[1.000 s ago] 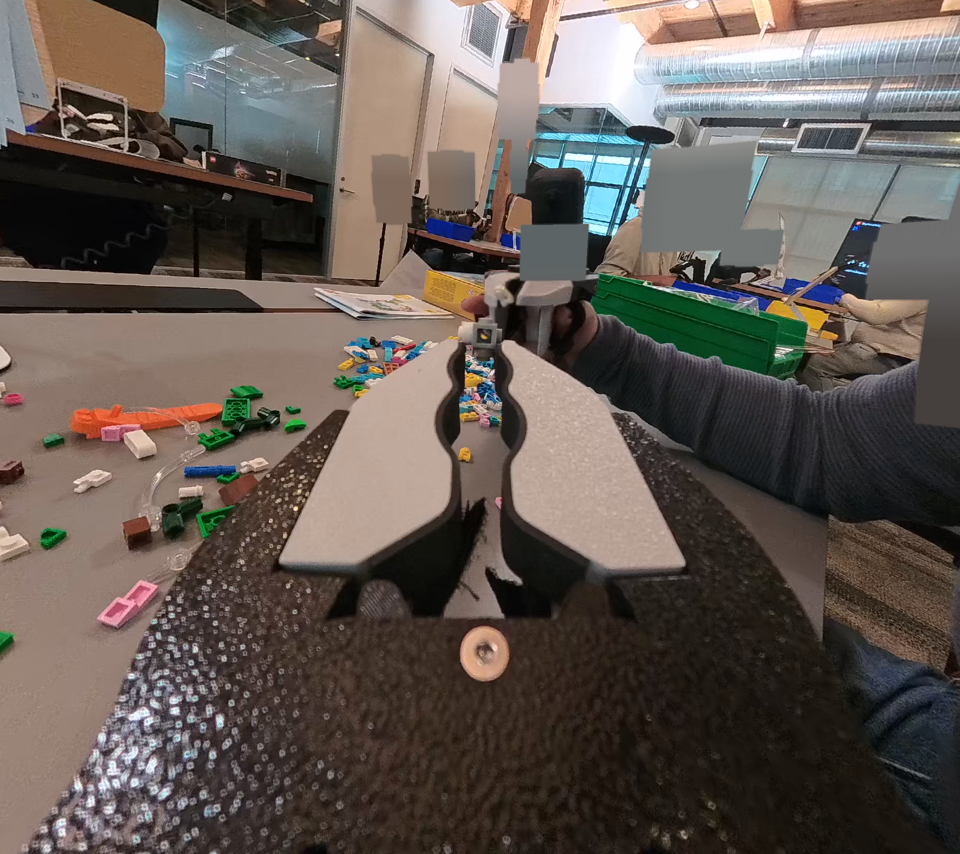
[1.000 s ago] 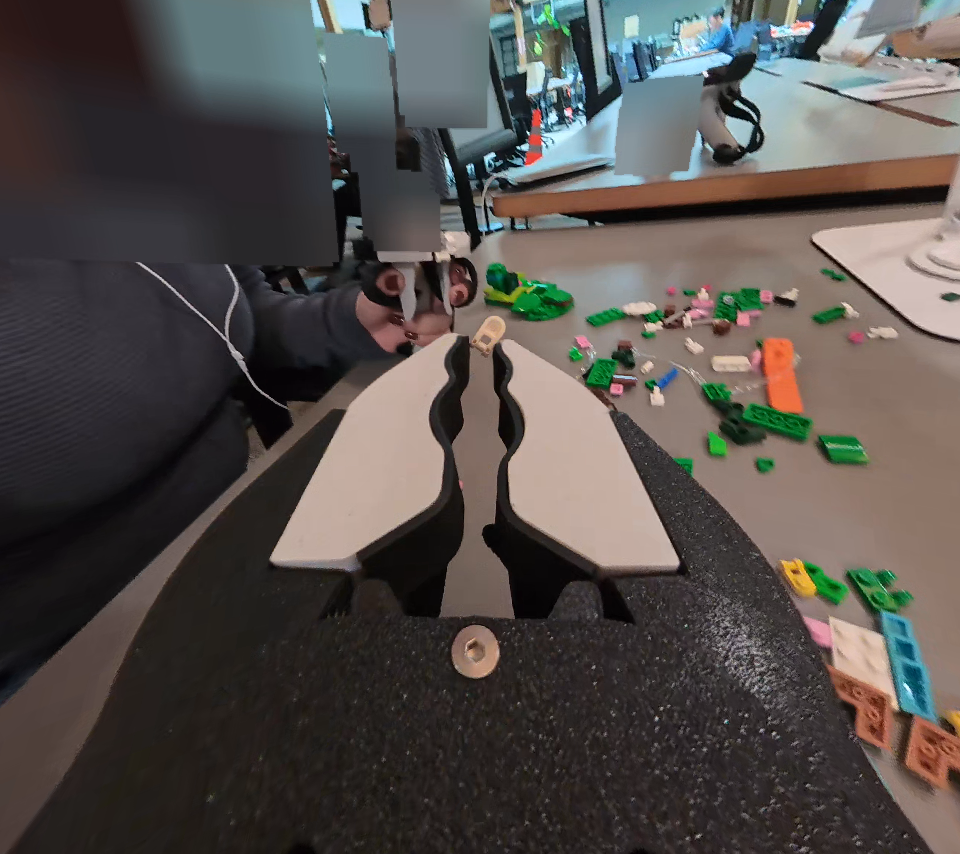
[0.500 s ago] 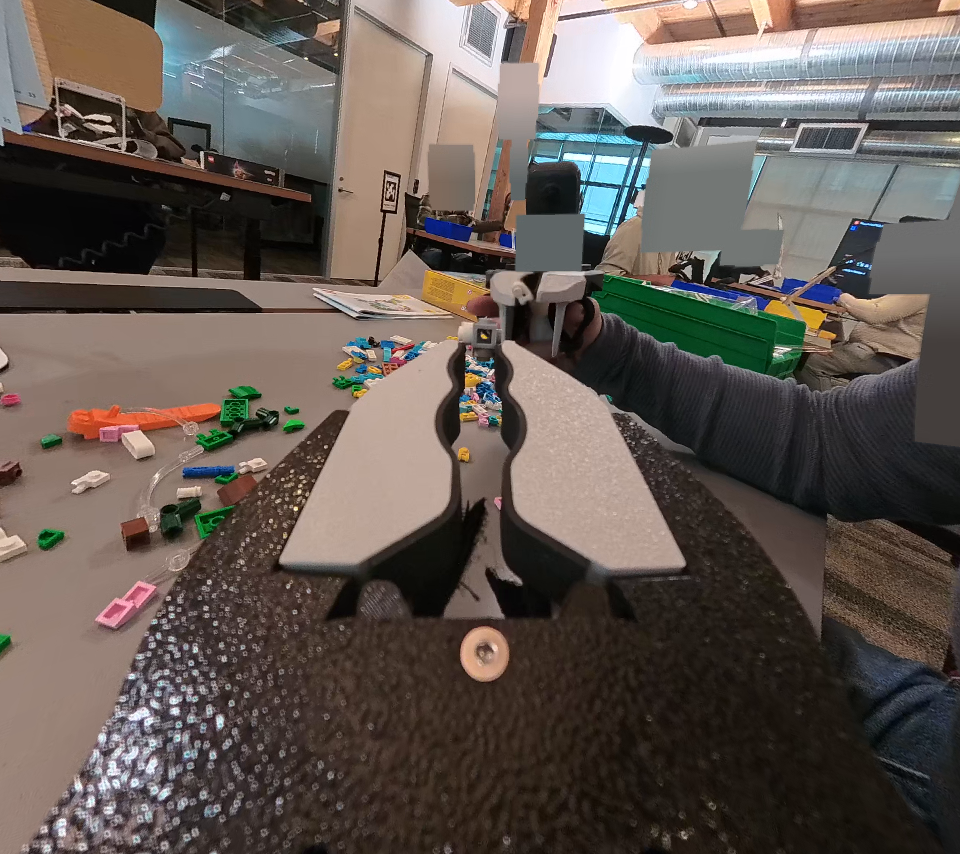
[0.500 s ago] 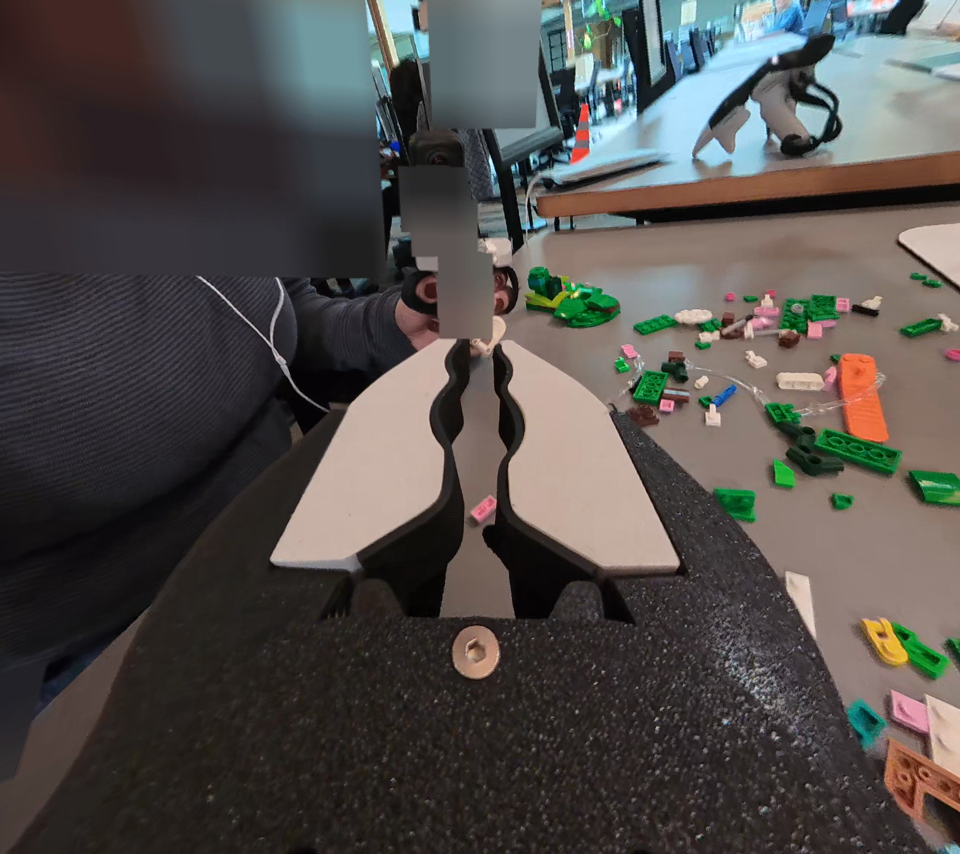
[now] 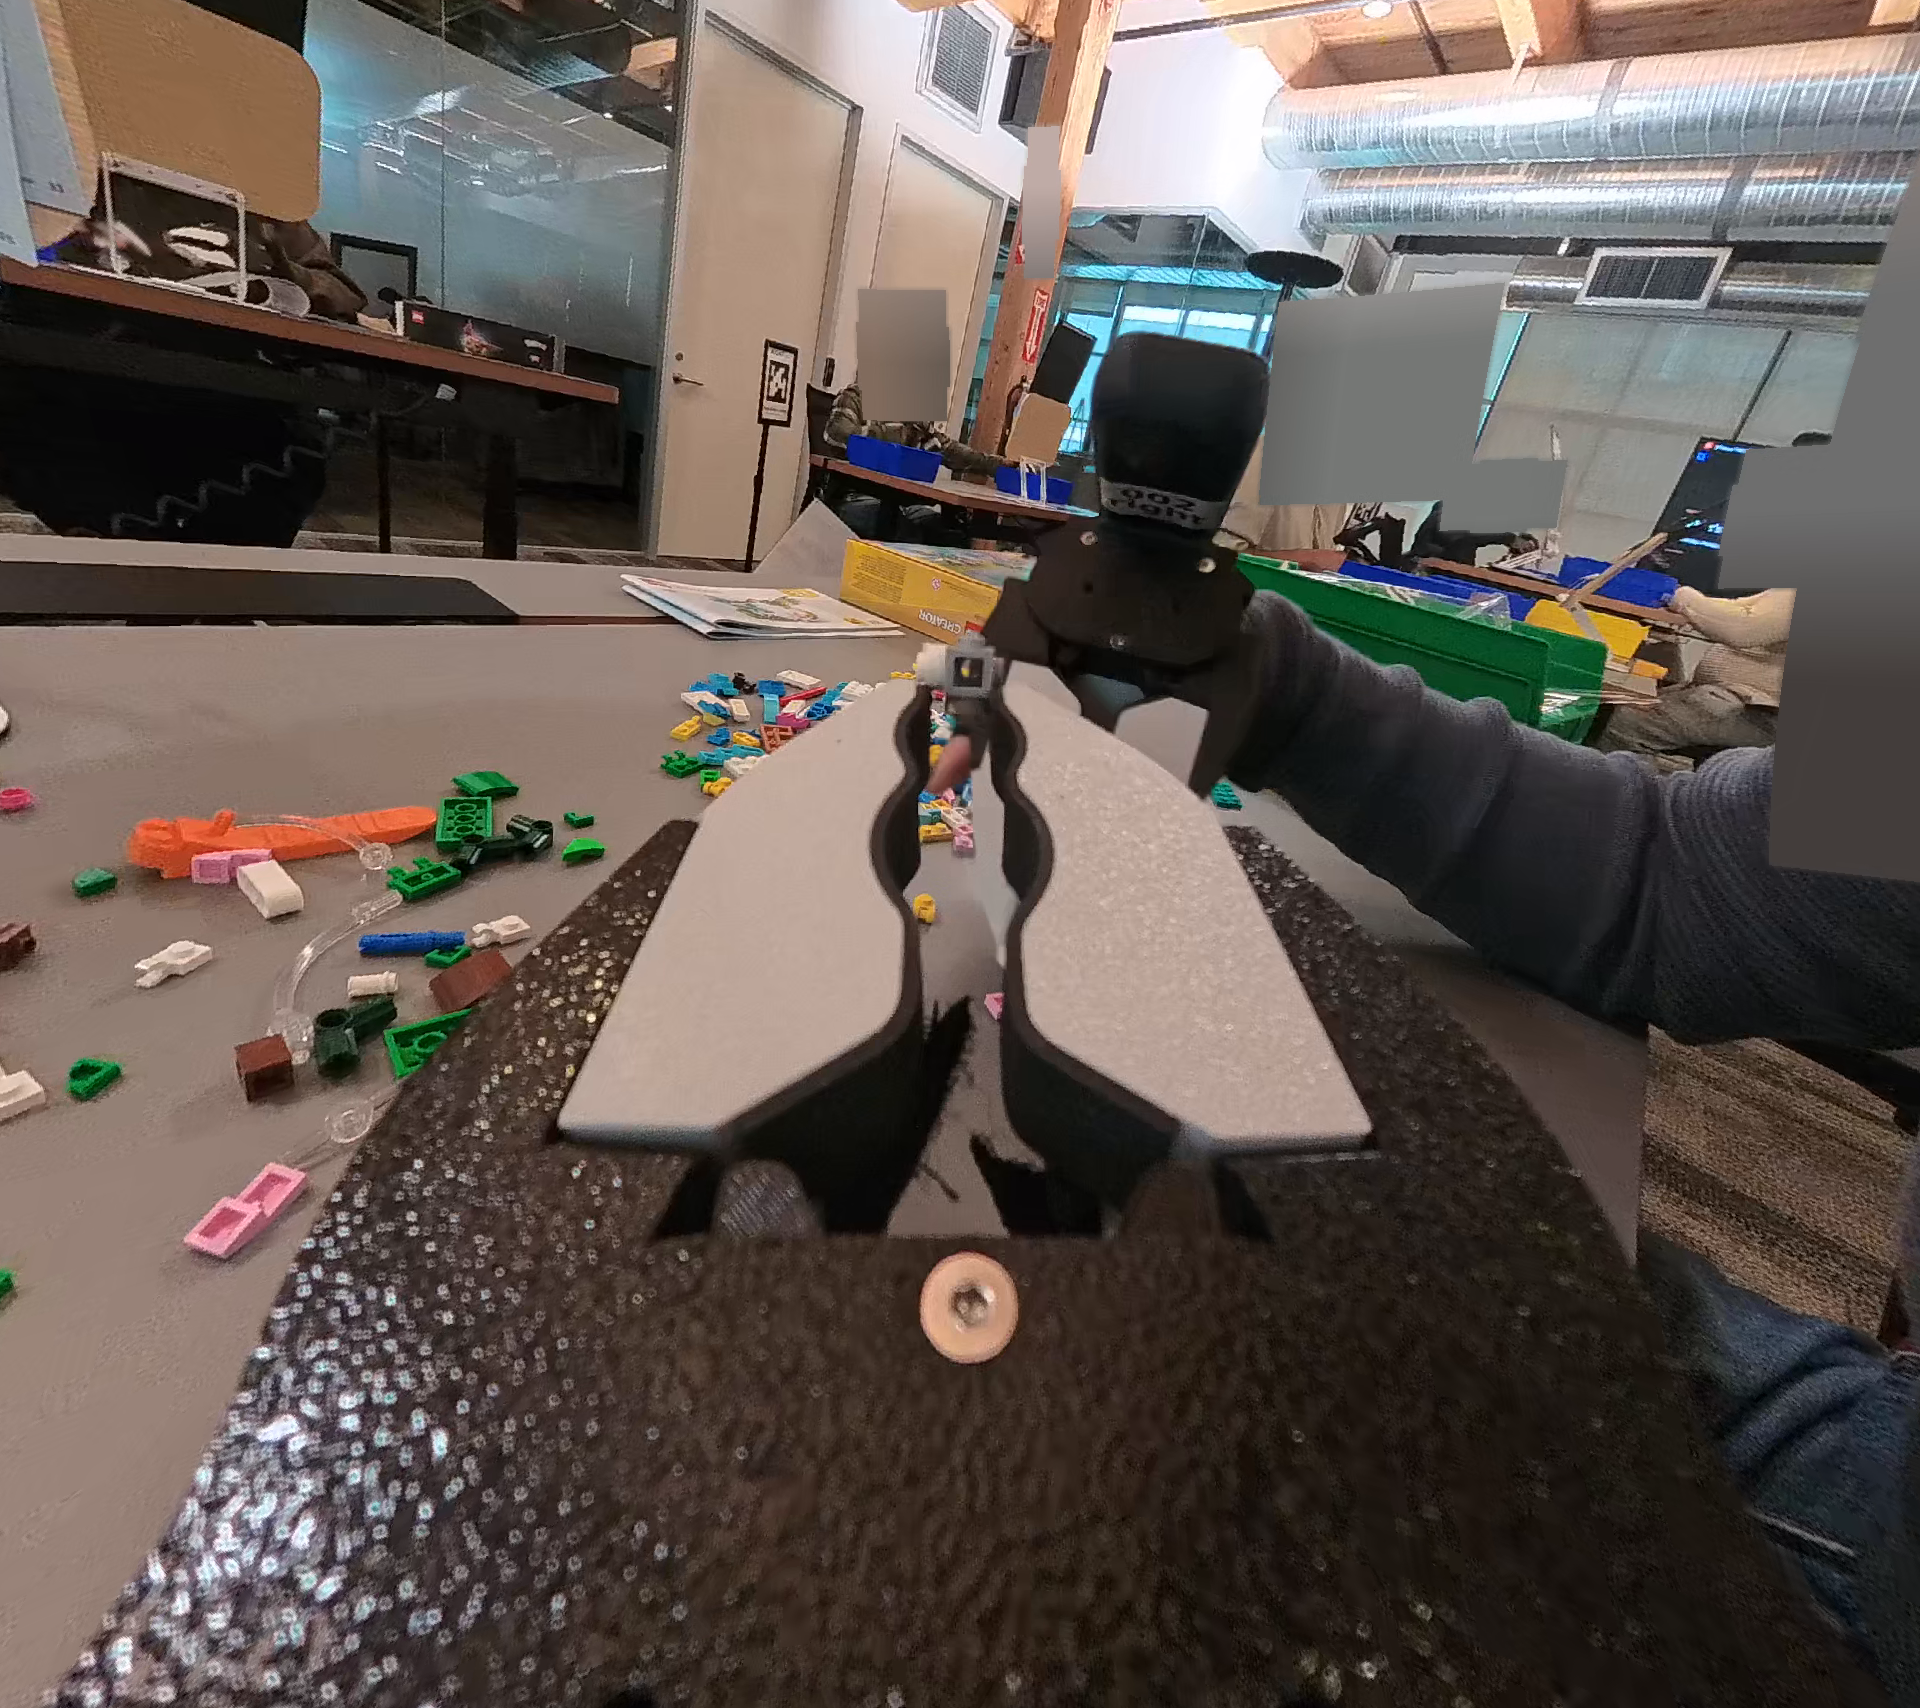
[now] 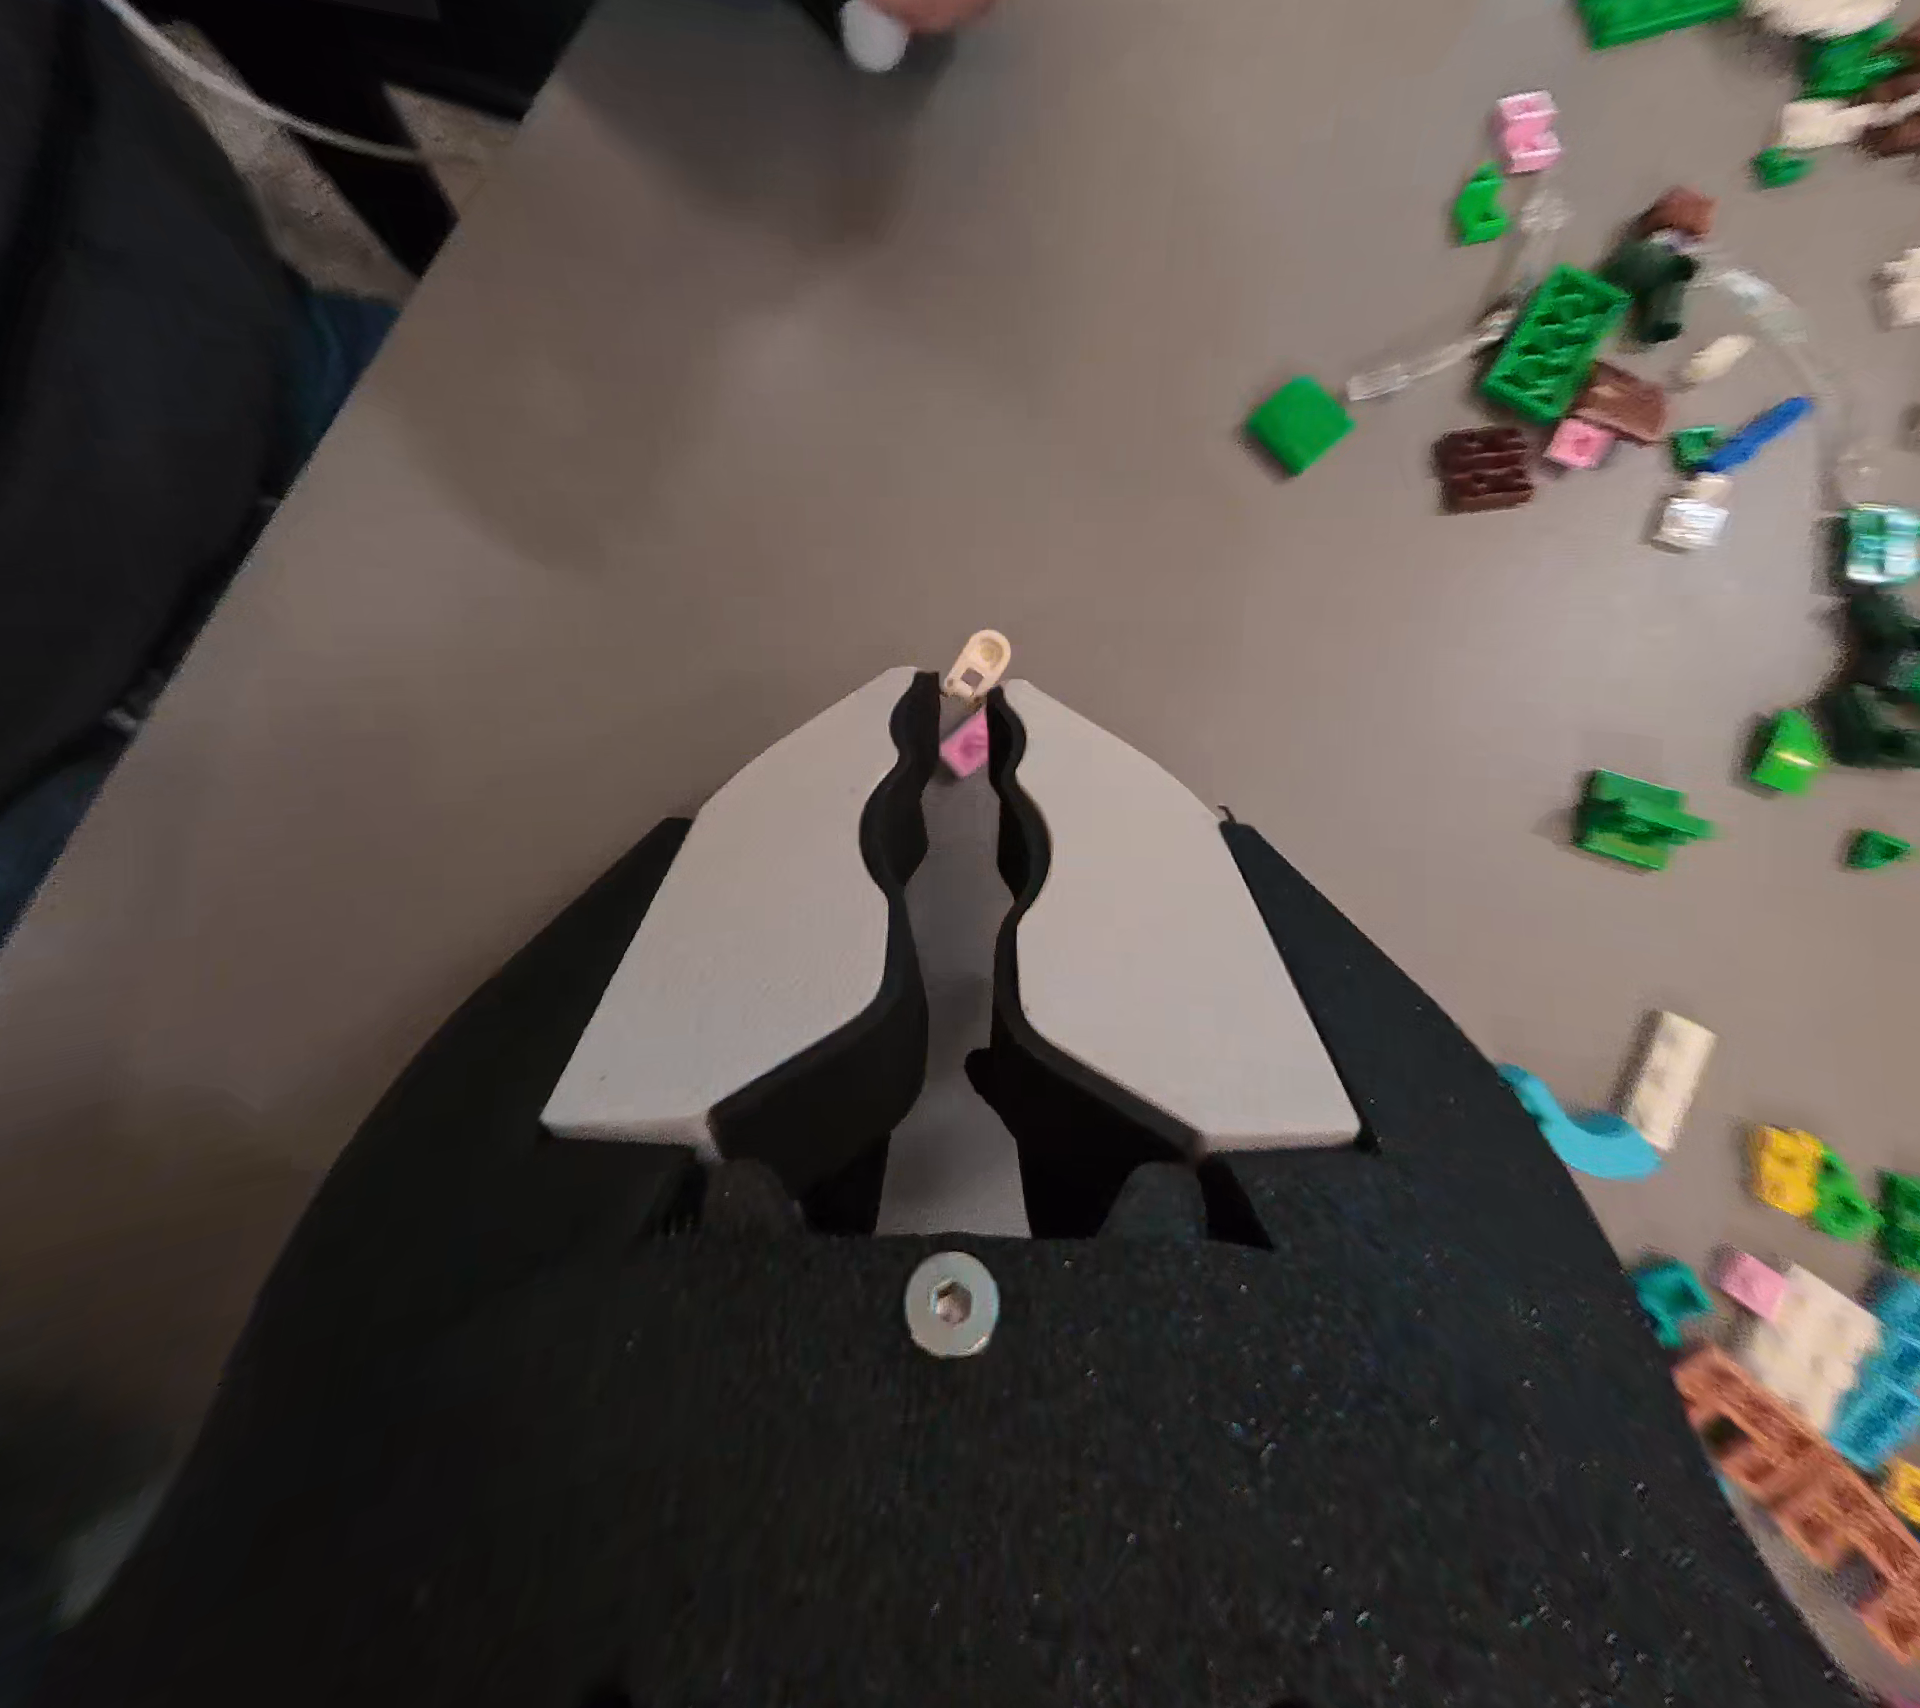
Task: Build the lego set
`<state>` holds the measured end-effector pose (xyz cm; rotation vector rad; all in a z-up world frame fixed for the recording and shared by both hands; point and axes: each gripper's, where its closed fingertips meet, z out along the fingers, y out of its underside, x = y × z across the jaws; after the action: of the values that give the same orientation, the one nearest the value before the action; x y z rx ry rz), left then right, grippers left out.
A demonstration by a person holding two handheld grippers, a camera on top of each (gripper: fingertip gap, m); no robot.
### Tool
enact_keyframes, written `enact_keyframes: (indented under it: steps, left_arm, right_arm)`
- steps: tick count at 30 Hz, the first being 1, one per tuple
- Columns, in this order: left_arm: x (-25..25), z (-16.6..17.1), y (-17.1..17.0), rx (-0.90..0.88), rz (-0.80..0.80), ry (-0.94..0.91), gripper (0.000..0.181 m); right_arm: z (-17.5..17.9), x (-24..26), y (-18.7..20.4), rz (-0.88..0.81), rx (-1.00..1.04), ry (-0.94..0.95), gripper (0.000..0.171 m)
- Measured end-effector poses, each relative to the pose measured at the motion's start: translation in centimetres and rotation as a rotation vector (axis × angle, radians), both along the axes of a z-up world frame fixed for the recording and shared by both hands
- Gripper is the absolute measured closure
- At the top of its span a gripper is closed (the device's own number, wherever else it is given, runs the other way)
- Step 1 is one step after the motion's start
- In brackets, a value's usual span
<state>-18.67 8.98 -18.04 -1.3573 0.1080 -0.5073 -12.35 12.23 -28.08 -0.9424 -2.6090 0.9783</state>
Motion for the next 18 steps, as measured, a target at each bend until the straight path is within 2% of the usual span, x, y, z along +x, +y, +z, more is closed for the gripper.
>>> enact_keyframes:
  steps: [3, 6, 18]
  left_arm:
    - [0.0, 0.0, 0.0, -0.001, -0.001, 0.0, 0.171]
    - [0.0, 0.0, 0.0, 0.0, -0.001, -0.001, 0.171]
    - [0.0, 0.0, 0.0, 0.0, -0.001, 0.0, 0.171]
  right_arm:
    - [-1.0, 1.3, -1.2, 0.048, 0.012, -0.121, 0.163]
    - [-2.0, 1.6, -1.2, 0.057, 0.093, -0.167, 0.163]
    - [-2.1, 1.5, -1.2, 0.051, 0.136, -0.168, 0.163]
